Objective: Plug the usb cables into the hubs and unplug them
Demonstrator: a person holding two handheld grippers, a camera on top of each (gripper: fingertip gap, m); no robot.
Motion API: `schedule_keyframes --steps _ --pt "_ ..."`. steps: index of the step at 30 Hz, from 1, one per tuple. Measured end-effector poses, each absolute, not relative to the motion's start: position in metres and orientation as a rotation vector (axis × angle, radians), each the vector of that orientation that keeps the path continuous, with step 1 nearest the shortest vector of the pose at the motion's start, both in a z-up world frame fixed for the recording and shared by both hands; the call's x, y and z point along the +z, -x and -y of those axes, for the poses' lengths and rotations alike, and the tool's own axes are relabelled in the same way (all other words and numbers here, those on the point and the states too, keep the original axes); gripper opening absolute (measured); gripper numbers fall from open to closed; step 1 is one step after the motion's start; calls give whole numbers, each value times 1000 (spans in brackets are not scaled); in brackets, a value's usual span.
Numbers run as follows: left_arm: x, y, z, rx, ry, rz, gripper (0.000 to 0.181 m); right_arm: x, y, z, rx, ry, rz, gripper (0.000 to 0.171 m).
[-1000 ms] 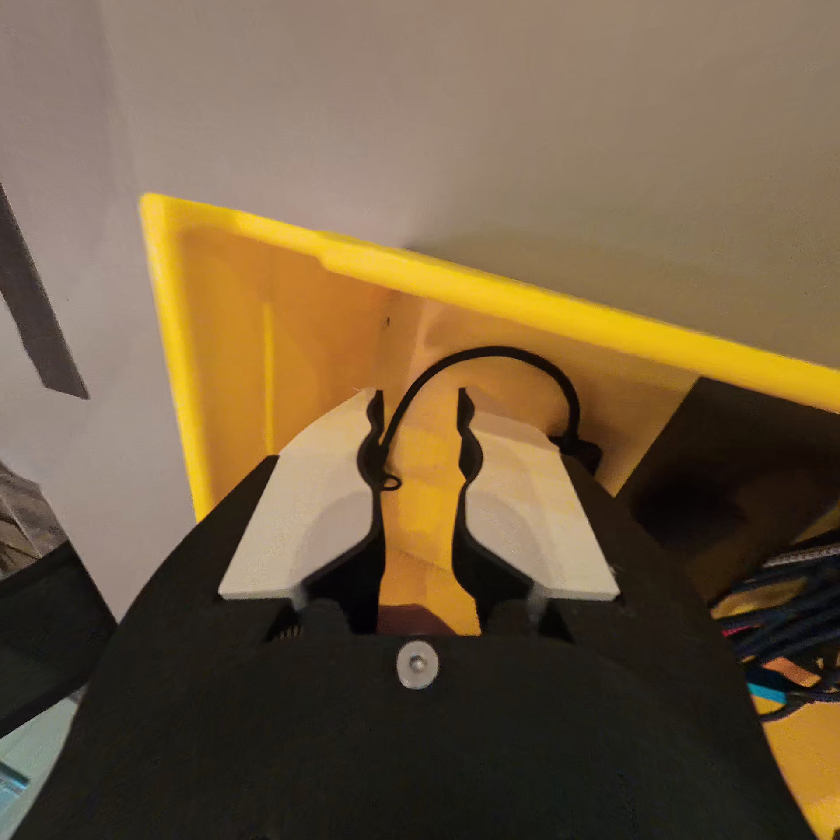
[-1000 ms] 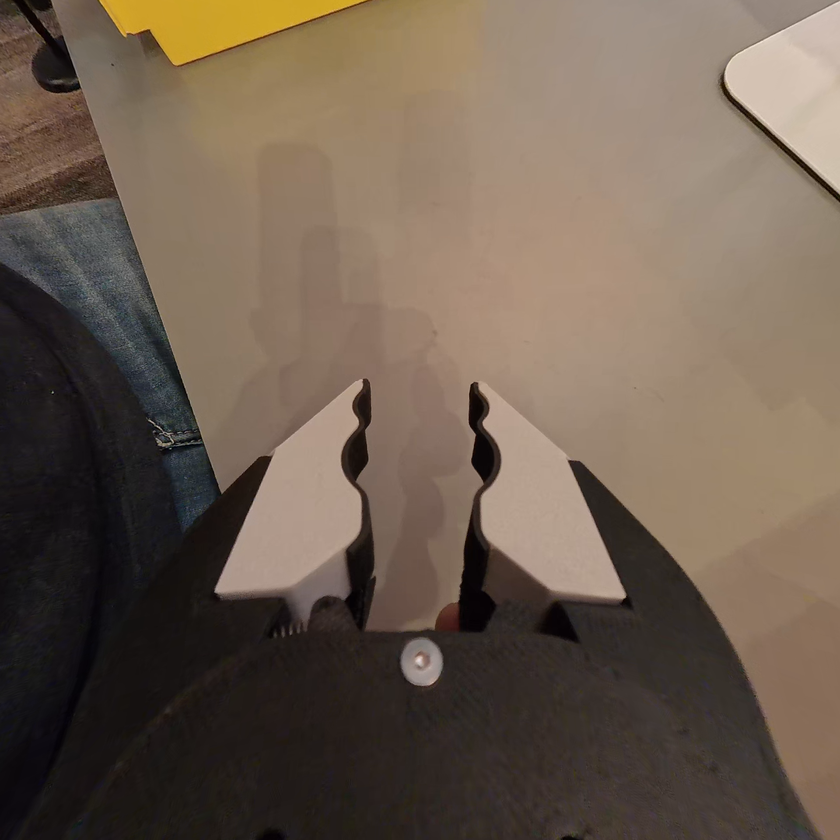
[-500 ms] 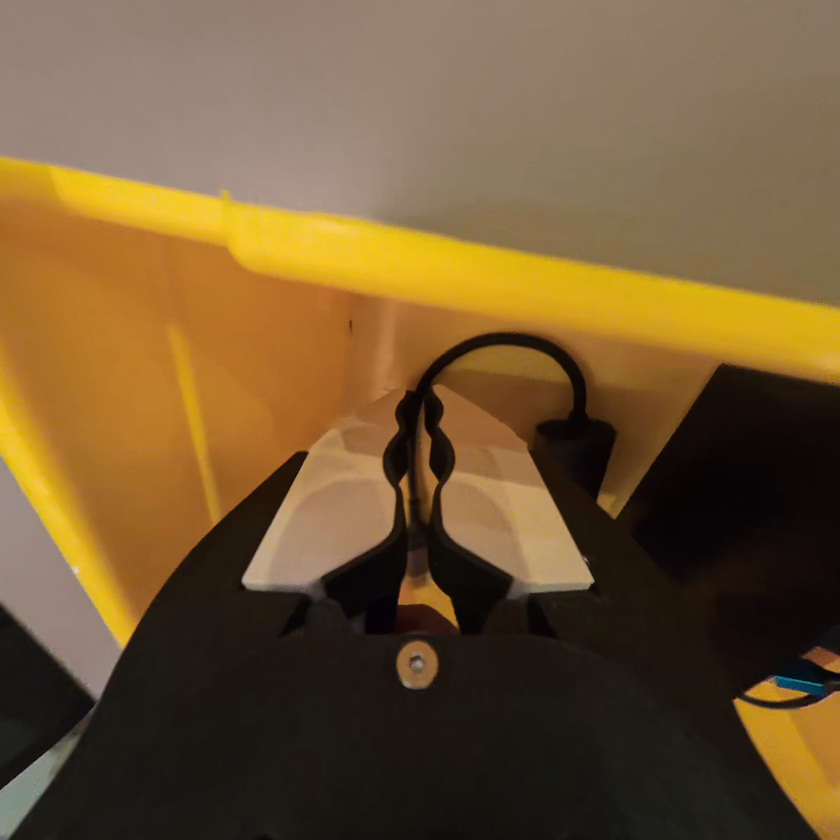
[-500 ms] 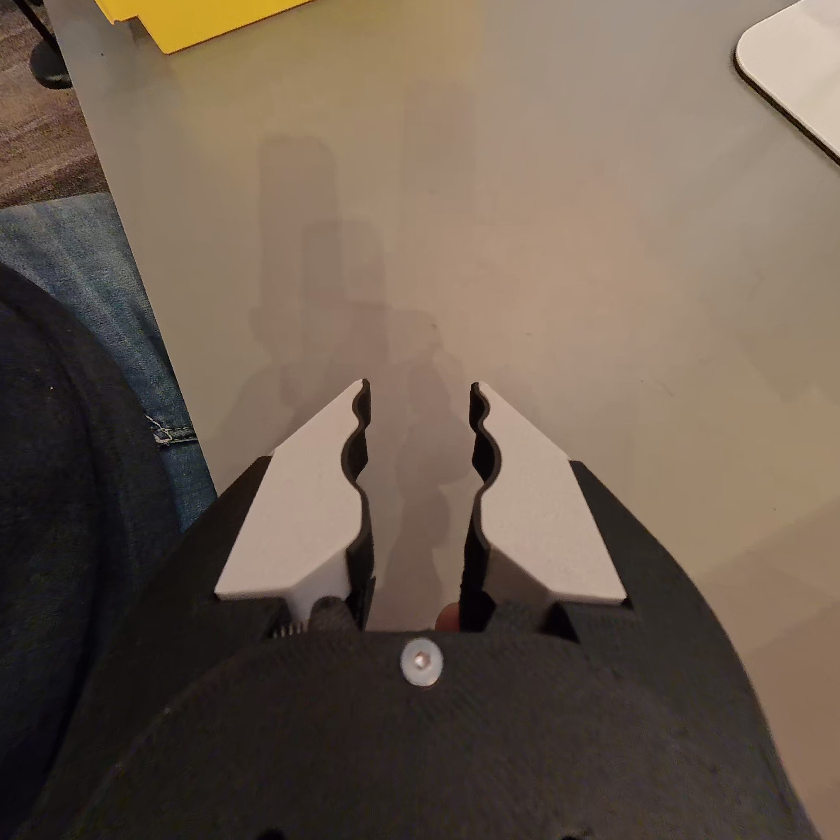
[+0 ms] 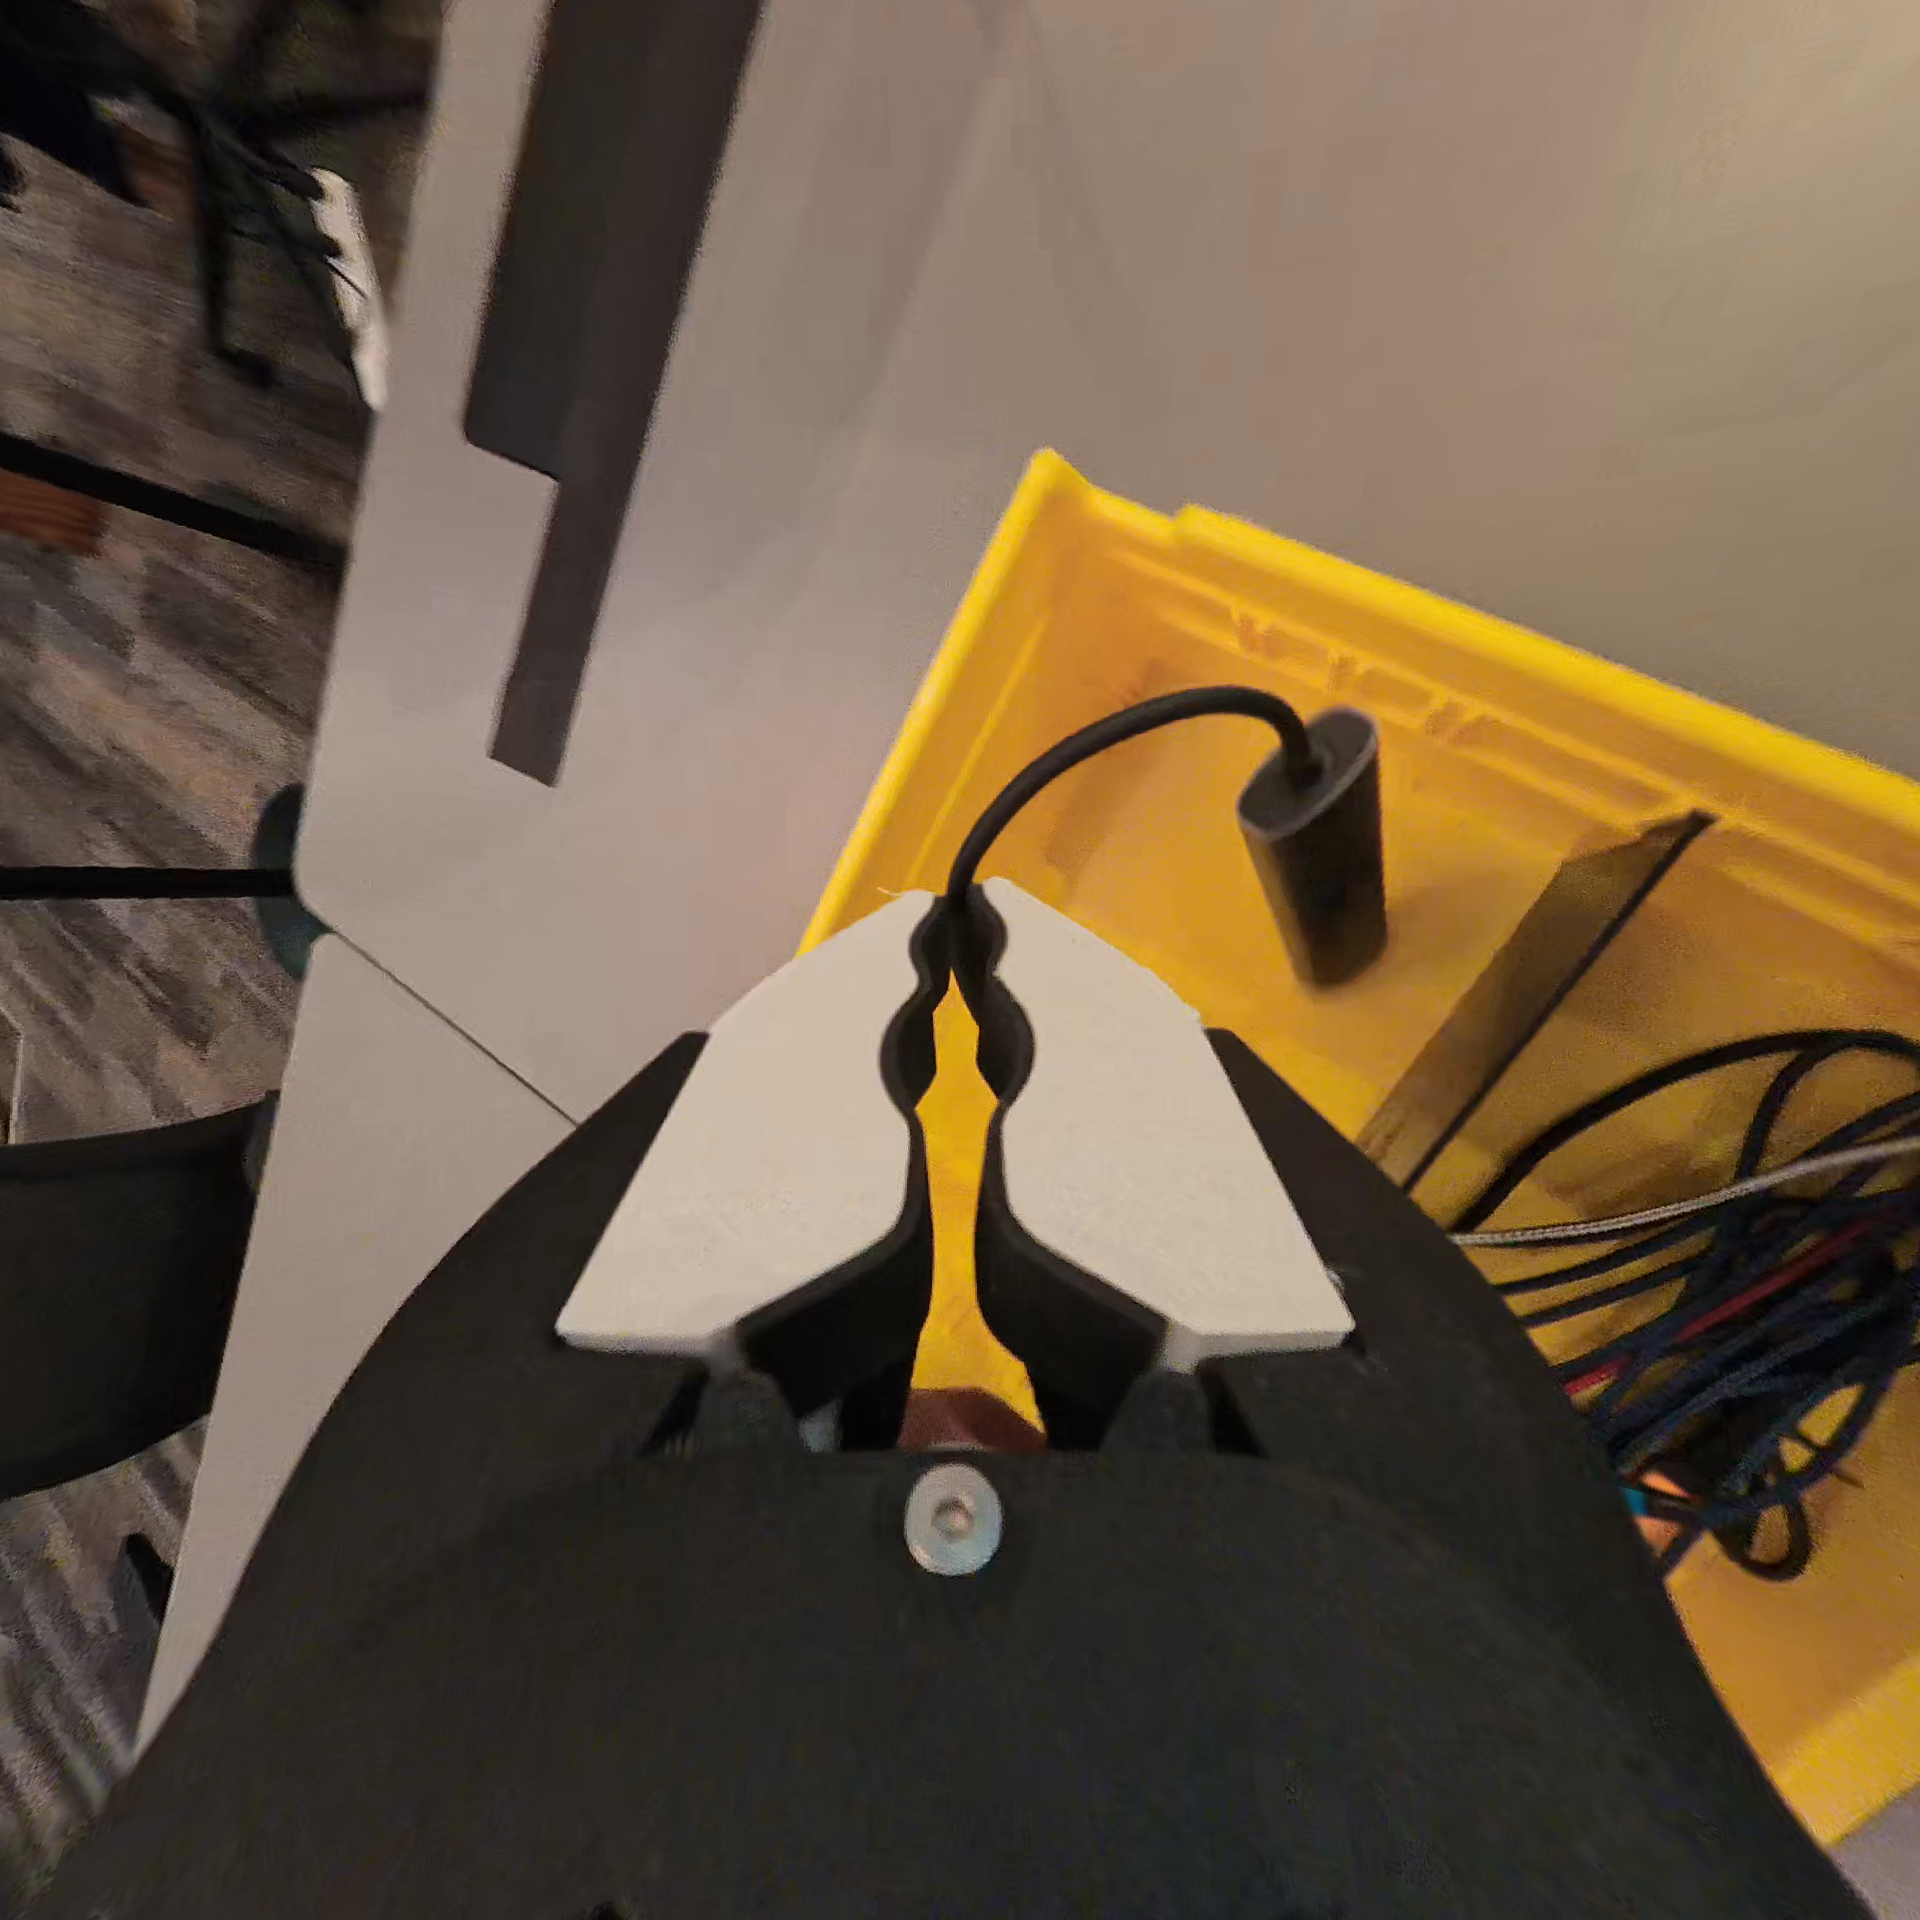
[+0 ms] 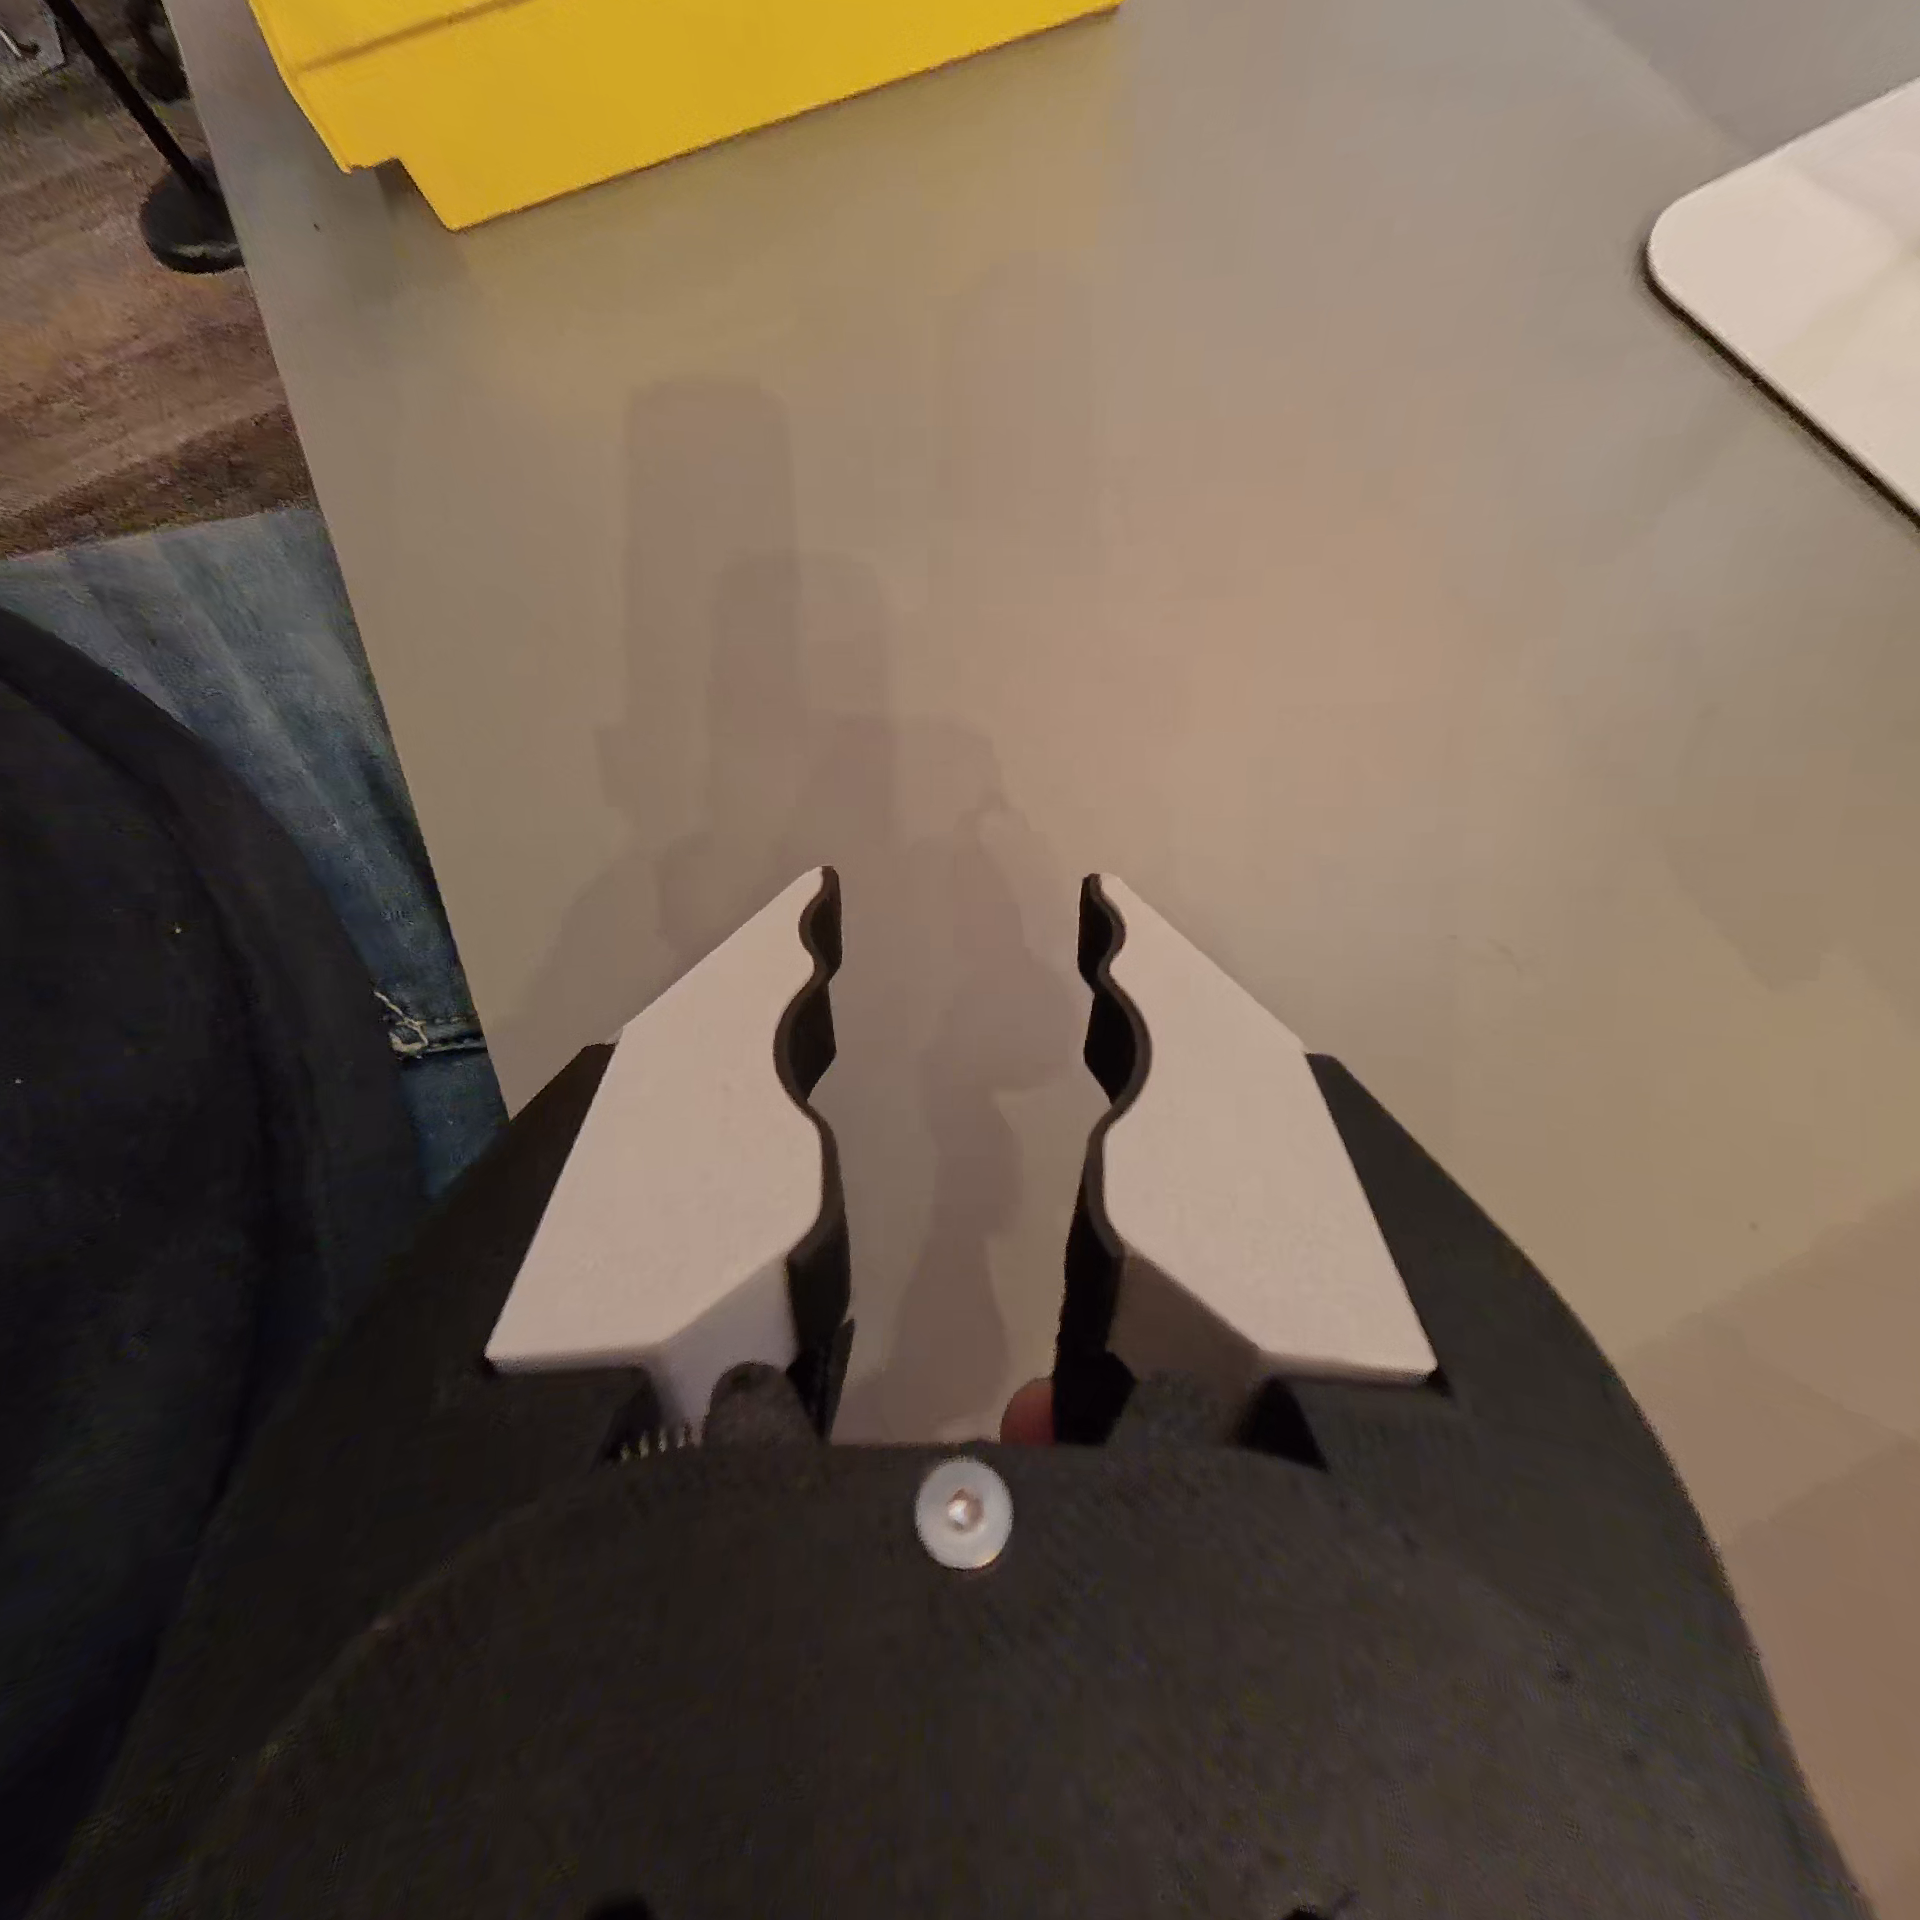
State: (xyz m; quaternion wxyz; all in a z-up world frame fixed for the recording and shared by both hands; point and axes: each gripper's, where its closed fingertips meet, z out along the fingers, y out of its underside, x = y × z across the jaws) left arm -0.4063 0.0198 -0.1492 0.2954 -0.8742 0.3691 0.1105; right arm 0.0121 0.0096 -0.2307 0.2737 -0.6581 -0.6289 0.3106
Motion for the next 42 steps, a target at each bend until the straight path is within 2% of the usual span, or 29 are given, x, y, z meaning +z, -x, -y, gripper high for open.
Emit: schedule_keyframes --steps 7,12,15,18,23,27,30,36,39,42 --pt "-72 374 -17 303 2116 -830 0 -199 12 -3 921 1677 1628 55" --pt "-30 326 -19 362 2036 -889 0 -166 46 5 926 1568 1624 56" --pt "-49 322 -19 412 2138 -942 0 -156 61 11 880 1499 1663 56" --pt "-86 352 -15 497 2247 -963 0 -160 62 21 870 1479 1696 56" --pt "-154 419 1 496 2524 -785 35 -177 51 26 863 1514 1726 56" --pt "-195 456 7 539 2683 -694 40 -176 51 25 872 1518 1719 56" --pt "-214 485 5 796 2696 -802 40 -179 52 26 869 1520 1726 55" --pt "-231 516 -5 1159 2629 -895 25 -186 52 27 874 1530 1741 55" --pt "-235 522 -9 1193 2602 -851 4 -189 52 25 877 1538 1742 55" --pt "-225 521 -12 1192 2549 -818 3 -191 51 23 881 1548 1738 54"
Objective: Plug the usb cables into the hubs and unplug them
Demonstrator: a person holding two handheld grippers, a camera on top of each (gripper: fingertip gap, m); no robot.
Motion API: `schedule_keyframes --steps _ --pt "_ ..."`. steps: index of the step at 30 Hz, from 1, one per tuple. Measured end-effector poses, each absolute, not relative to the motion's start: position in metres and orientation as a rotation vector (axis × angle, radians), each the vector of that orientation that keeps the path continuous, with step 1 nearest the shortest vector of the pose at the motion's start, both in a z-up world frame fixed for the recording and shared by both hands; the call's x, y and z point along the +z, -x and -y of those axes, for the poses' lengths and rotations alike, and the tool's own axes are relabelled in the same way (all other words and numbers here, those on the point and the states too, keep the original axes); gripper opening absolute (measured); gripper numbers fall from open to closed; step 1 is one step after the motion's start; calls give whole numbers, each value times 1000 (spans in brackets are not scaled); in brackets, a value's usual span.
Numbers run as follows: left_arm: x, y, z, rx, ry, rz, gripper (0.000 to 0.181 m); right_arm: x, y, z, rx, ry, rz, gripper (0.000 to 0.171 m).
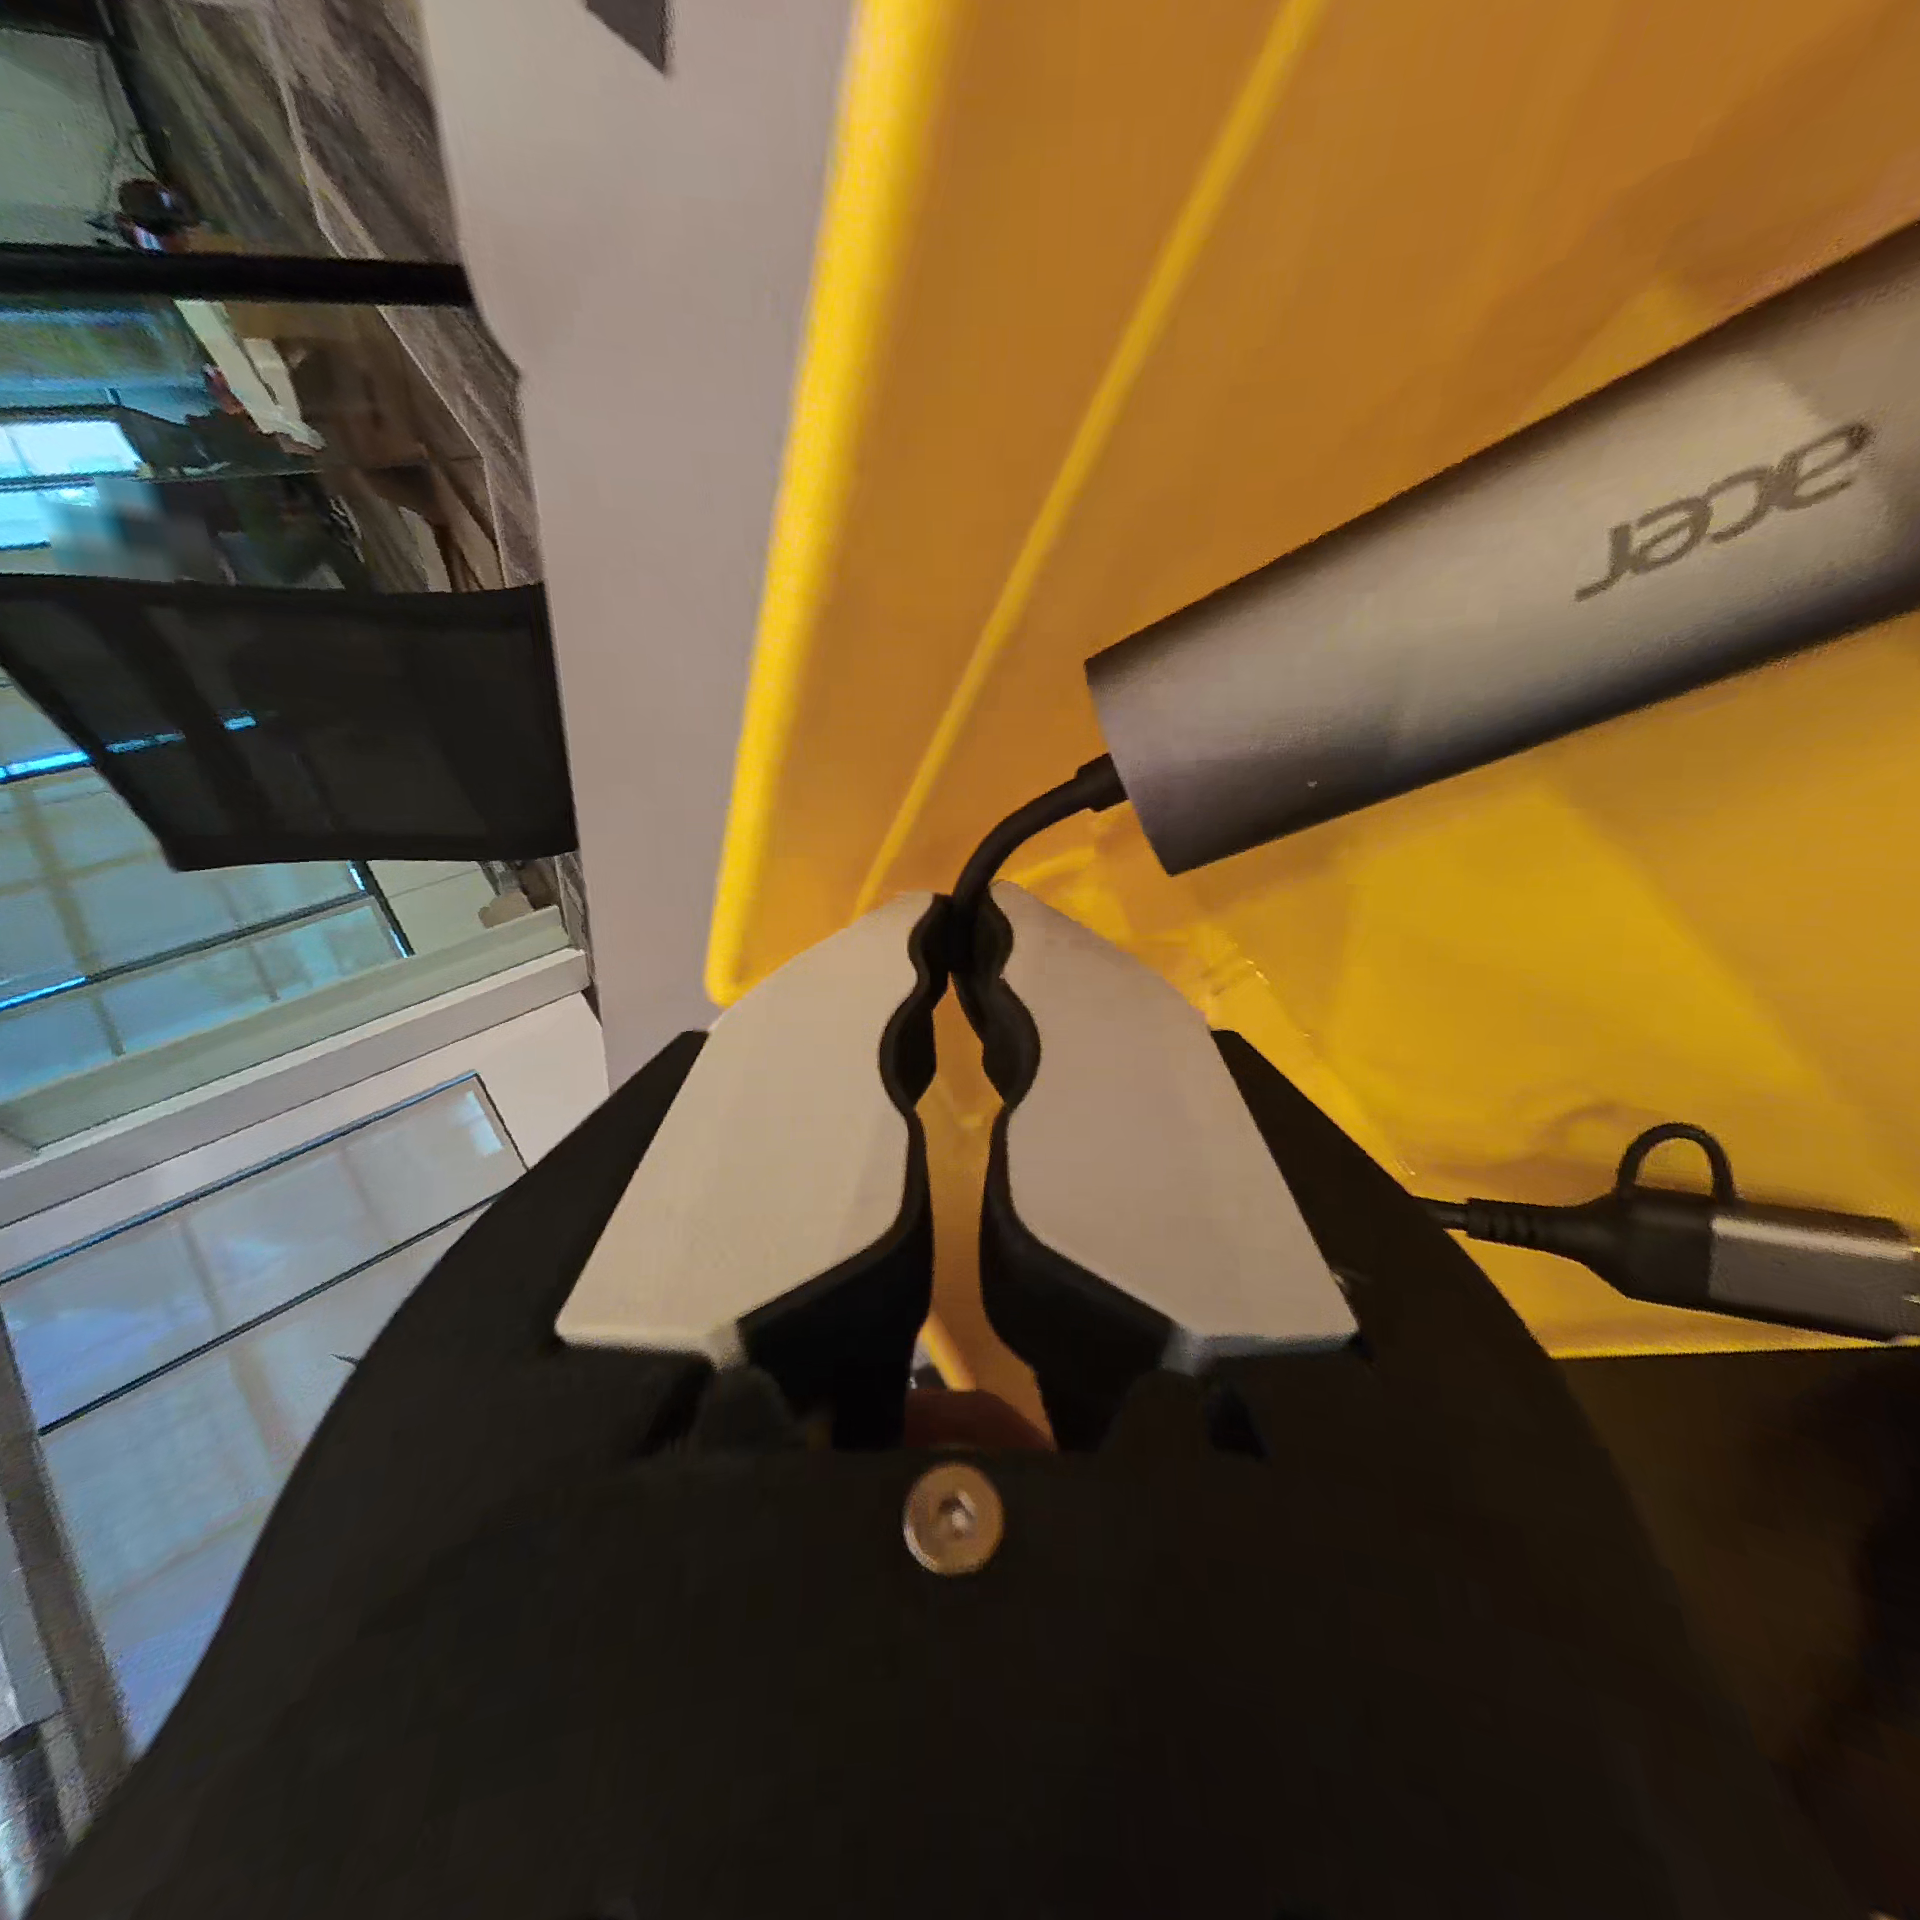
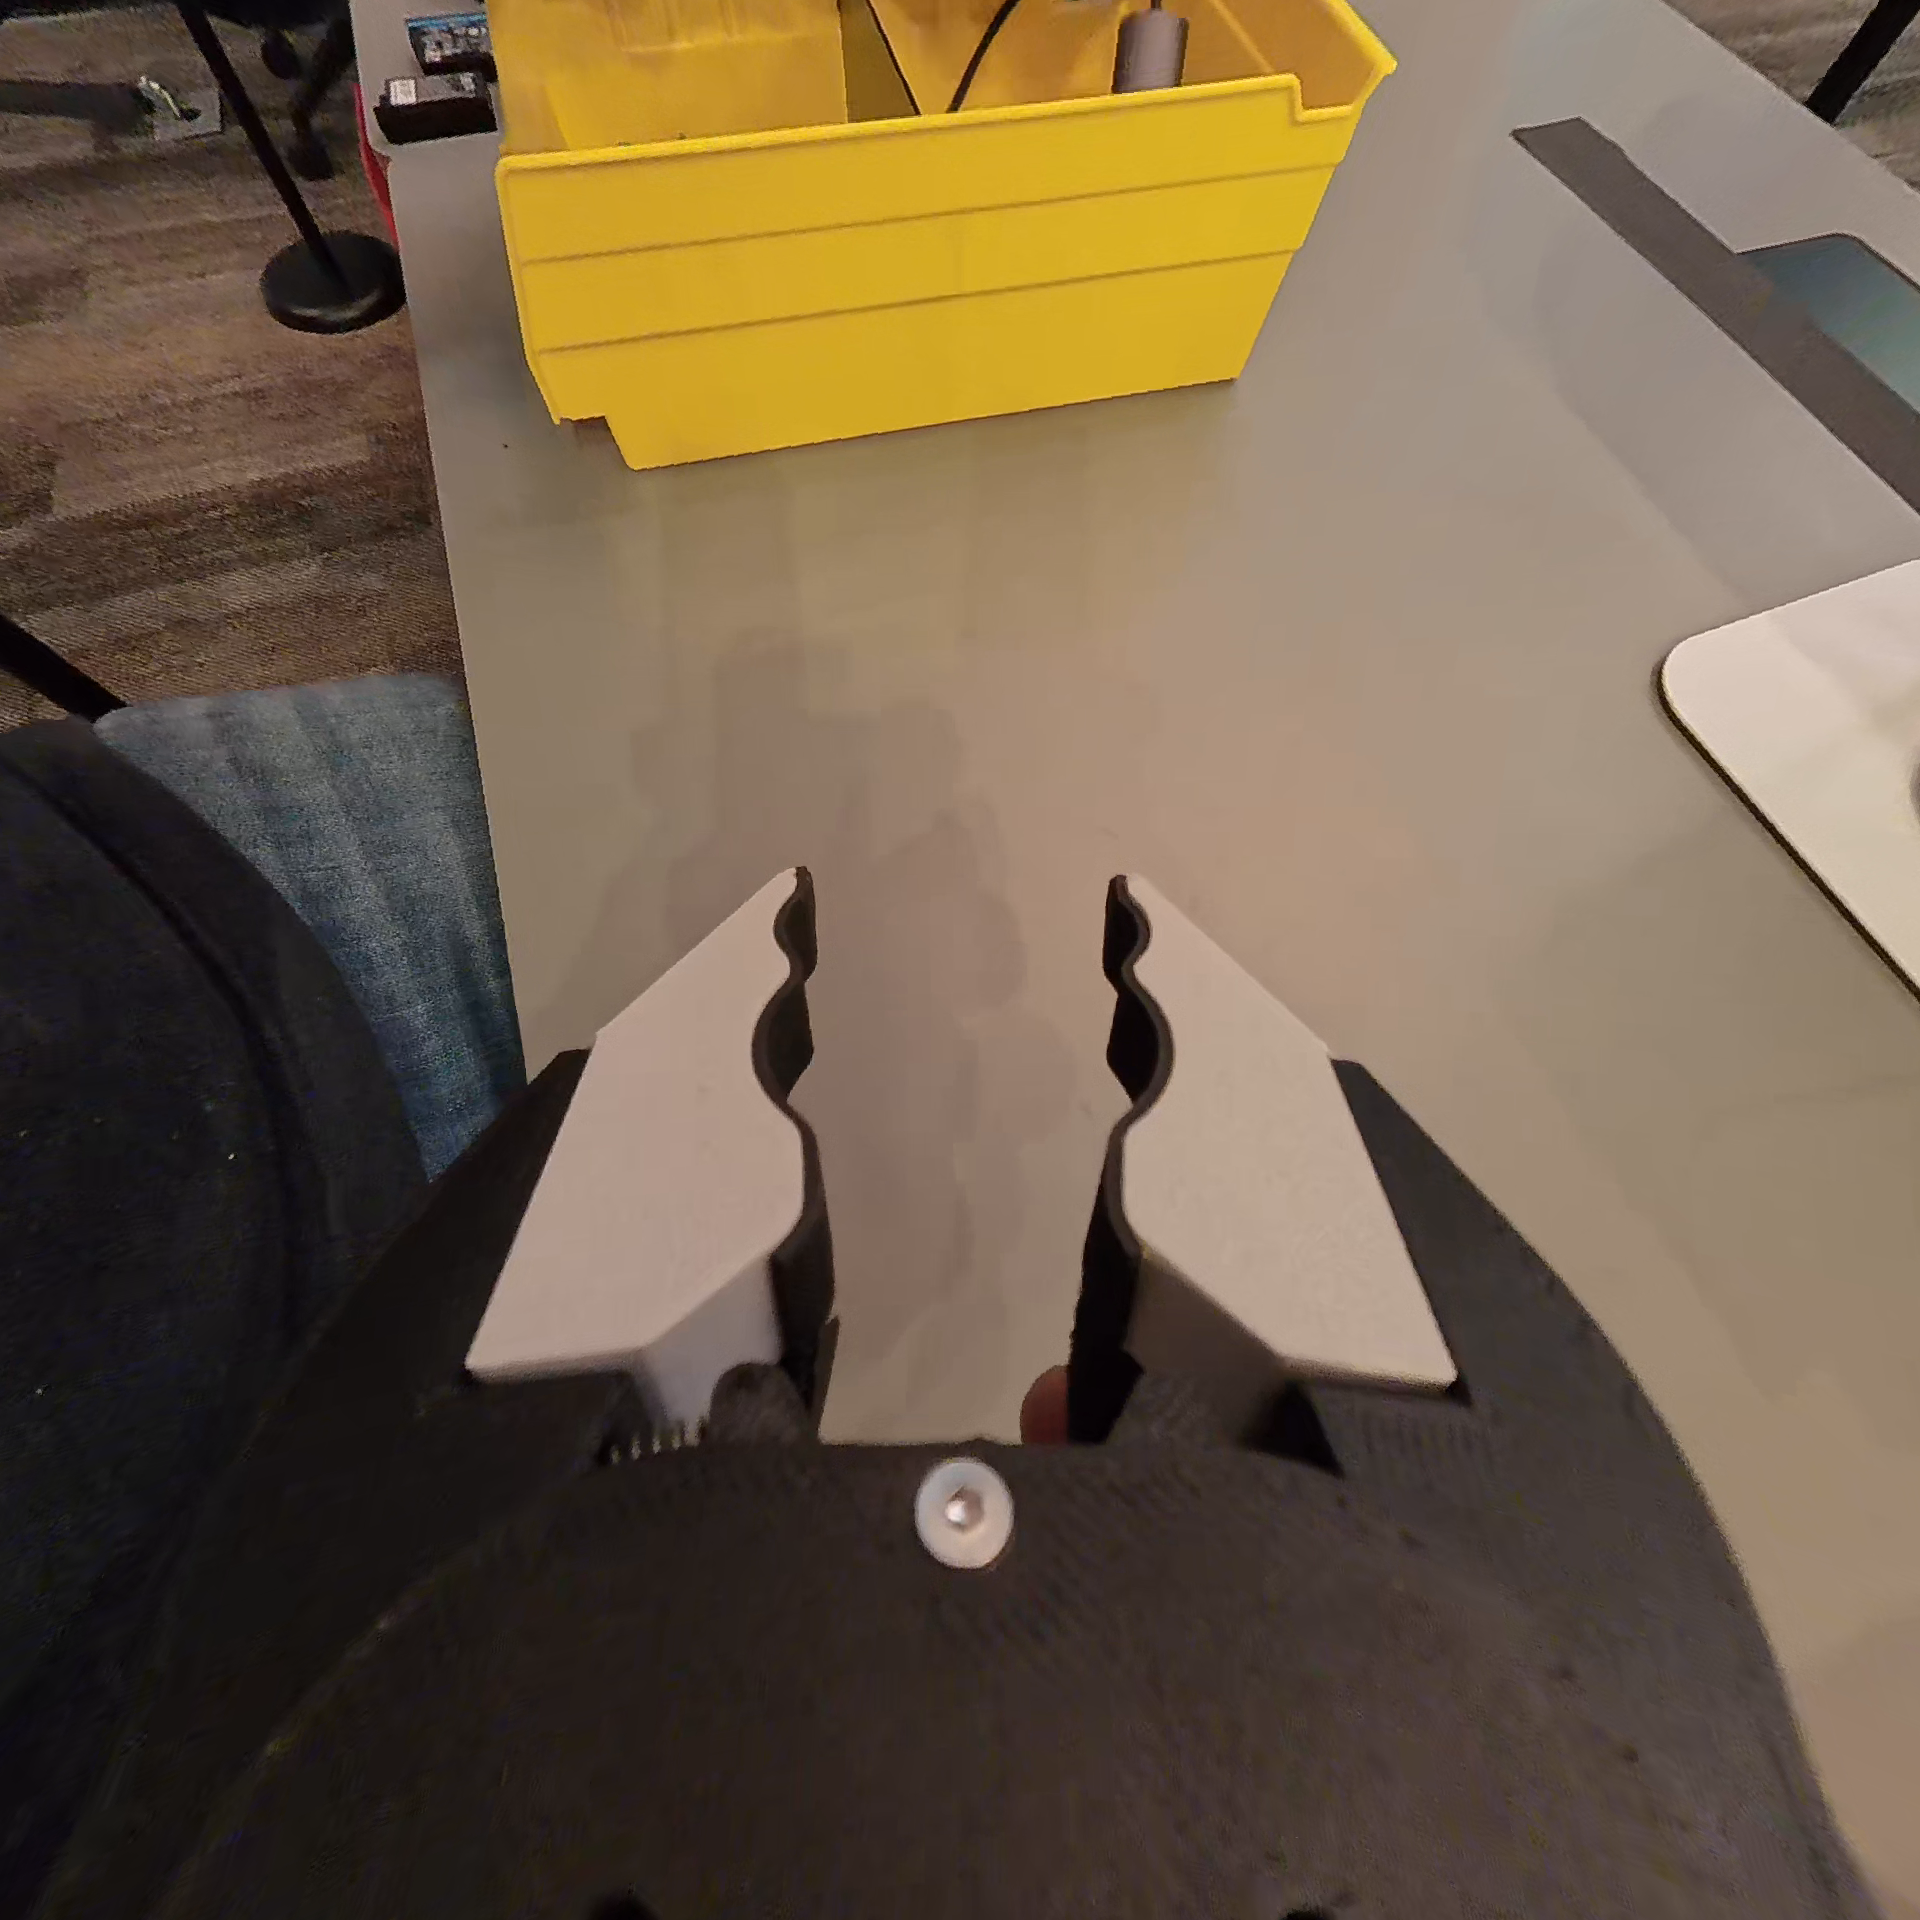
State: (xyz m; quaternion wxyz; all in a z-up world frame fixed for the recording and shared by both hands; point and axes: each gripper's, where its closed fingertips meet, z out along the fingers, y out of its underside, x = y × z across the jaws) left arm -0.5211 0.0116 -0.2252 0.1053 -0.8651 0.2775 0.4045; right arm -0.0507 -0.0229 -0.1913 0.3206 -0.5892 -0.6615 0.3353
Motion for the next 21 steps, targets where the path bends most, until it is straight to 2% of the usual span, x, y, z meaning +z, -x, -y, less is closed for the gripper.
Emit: schedule_keyframes --steps 4,8,13,16,21 --pt "-186 517 -15 1233 2423 -750 3 -191 50 20 891 1551 1729 54" --pt "-123 501 -17 1298 2229 -696 3 -187 51 17 912 1548 1713 54" --pt "-40 442 -25 1282 1976 -687 3 -173 54 14 944 1529 1677 56" --pt "-22 379 -36 1199 1887 -848 3 -153 60 9 981 1513 1631 58" --pt "-36 255 -57 1008 1722 -1211 2 -113 73 0 1079 1455 1562 59"
